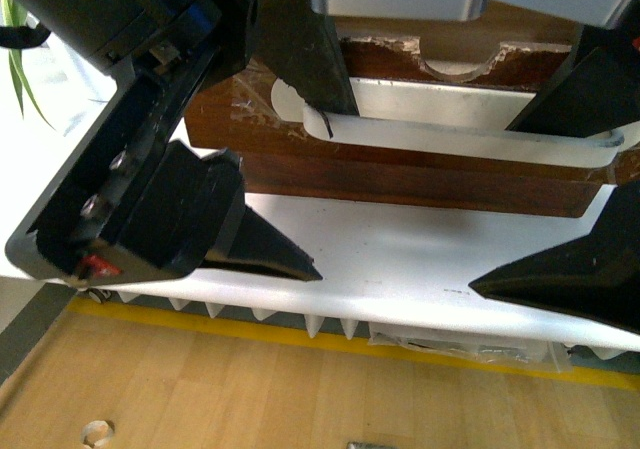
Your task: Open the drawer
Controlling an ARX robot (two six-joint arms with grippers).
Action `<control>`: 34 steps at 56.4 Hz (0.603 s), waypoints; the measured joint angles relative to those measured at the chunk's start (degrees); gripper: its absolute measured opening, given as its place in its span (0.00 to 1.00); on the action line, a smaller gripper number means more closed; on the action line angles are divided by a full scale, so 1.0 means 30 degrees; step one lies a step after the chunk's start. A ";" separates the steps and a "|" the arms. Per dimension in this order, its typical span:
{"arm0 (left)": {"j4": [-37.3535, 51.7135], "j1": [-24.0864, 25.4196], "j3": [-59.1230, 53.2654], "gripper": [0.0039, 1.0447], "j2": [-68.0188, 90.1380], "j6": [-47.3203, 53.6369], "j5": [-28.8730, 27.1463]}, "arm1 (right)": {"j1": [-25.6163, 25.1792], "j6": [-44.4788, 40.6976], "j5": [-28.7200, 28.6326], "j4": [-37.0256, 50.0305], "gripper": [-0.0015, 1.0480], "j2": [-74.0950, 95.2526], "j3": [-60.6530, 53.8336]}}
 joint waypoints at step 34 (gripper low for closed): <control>1.2808 0.1734 -0.6222 0.94 -0.5136 -1.1111 0.1173 | -0.1880 0.6266 0.1479 0.7504 0.91 -0.6047 -0.4269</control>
